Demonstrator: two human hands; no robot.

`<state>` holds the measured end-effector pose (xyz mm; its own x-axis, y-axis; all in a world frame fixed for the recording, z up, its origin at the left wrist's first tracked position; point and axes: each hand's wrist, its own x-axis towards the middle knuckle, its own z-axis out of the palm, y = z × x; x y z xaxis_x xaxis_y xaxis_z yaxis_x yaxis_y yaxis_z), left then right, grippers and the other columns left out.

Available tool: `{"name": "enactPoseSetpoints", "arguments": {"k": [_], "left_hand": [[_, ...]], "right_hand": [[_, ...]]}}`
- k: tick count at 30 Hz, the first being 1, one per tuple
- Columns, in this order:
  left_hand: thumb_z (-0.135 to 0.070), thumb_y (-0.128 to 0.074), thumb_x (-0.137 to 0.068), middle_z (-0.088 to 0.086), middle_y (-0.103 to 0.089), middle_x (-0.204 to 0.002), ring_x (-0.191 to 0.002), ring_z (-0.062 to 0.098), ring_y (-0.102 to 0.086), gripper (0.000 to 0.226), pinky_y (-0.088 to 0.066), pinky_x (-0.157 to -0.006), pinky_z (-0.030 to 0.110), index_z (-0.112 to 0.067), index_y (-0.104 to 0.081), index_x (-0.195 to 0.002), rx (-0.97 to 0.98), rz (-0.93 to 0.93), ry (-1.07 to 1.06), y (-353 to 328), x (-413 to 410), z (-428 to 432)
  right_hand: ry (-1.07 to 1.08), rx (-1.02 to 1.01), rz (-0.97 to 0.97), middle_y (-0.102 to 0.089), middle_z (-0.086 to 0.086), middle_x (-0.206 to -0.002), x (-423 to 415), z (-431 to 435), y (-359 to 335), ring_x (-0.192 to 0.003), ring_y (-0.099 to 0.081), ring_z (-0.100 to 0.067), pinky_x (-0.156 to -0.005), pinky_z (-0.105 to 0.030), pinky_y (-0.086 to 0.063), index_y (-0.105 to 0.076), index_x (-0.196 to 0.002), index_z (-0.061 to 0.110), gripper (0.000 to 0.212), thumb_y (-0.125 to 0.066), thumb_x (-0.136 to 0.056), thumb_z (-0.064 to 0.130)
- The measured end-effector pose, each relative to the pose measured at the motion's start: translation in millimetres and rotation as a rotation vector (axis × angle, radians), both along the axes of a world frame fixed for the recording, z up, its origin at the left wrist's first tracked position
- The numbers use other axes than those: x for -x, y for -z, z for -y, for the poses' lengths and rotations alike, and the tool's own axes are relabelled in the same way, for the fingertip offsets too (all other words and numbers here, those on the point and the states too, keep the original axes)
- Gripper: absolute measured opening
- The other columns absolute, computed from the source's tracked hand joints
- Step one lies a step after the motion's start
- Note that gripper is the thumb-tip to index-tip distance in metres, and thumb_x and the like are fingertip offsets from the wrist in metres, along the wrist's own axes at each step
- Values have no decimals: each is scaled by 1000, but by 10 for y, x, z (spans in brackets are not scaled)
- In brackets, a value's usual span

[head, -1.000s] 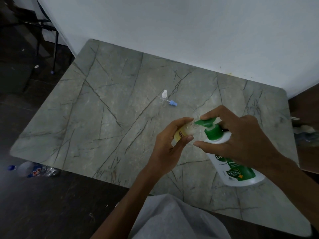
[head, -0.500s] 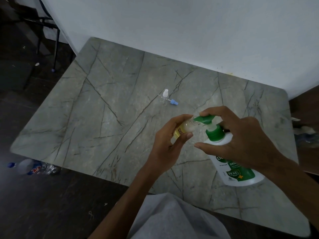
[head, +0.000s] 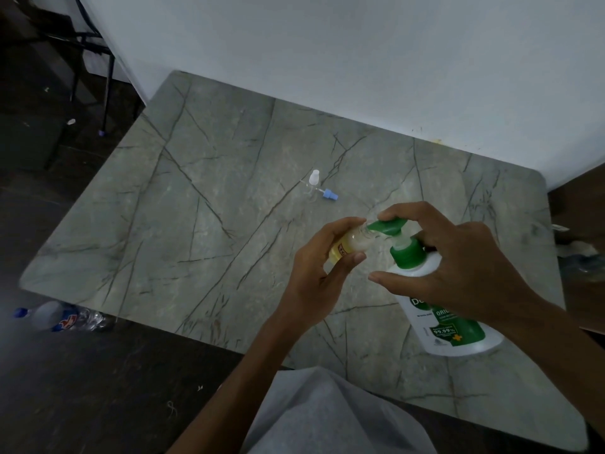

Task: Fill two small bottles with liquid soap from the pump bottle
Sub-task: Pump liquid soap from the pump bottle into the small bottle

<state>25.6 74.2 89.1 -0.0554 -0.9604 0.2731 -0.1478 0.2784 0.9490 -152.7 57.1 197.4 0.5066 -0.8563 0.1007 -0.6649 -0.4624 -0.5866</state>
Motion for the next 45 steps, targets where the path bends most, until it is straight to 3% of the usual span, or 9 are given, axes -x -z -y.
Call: {"name": "enactPoseSetpoints", "arguments": {"k": [5,11,18,21,26,33,37,42,45], "left_hand": [[-20,-60,-94,-2,-64,-115,-99,7,-64,35,-50,-82,15,-20,-52,-128,9,14,16,2,15,-4],[-22,-59,-95,5,-66,-117,-101,16,-66,35,-57,-83,31,-18,-52,-129,5,-27,-1,41,31,3],[-21,-60,-94,1,-66,-114,-96,12,-65,35,-53,-80,22,-21,-52,-128,19,1,6,25,33,8],[-22,-59,-94,2,-66,-113,-94,14,-65,34,-54,-79,23,-22,-52,-128,18,4,10,45,41,-4],[-24,-58,-95,4,-66,-116,-100,17,-66,34,-57,-82,32,-20,-51,-129,15,-15,-3,62,39,-2],[-21,-59,-94,3,-66,-115,-97,11,-65,35,-52,-81,18,-21,-51,-128,27,7,7,16,51,-1],[-23,-59,-95,0,-65,-117,-101,12,-65,35,-54,-84,21,-21,-50,-128,19,-15,1,25,59,-15],[-23,-59,-95,4,-66,-119,-103,15,-66,35,-57,-85,31,-21,-50,-129,7,-20,-13,27,46,-8],[-23,-59,-95,4,-66,-117,-101,15,-66,35,-57,-83,30,-21,-51,-129,21,-7,-7,22,38,-6]], "right_hand": [[16,38,3,-64,16,-75,8,17,13,-79,-63,3,-59,0,-45,-54,-108,25,55,-75,-65,53],[1,-4,-16,-69,12,-85,13,21,1,-61,-66,-2,-58,-13,-54,-47,-118,35,65,-70,-64,64],[28,18,6,-60,25,-76,11,17,12,-71,-65,4,-60,-3,-46,-53,-109,27,57,-76,-65,55],[32,-5,1,-62,20,-77,12,27,10,-75,-65,5,-60,-4,-47,-53,-108,27,58,-77,-63,54],[8,5,-20,-67,14,-82,10,2,5,-61,-65,0,-57,-8,-51,-49,-118,31,67,-78,-63,56],[51,71,-31,-66,15,-77,22,14,40,-60,-65,1,-63,-2,-47,-56,-108,24,56,-78,-64,51],[33,23,-11,-61,22,-77,11,15,10,-75,-64,3,-61,-1,-45,-52,-113,28,62,-79,-63,55],[8,28,-6,-66,14,-84,7,-9,26,-60,-66,-1,-56,-6,-49,-48,-118,29,69,-79,-64,57],[24,50,7,-63,18,-84,4,-10,45,-69,-66,-2,-59,-5,-48,-52,-113,25,61,-79,-64,50]]}}
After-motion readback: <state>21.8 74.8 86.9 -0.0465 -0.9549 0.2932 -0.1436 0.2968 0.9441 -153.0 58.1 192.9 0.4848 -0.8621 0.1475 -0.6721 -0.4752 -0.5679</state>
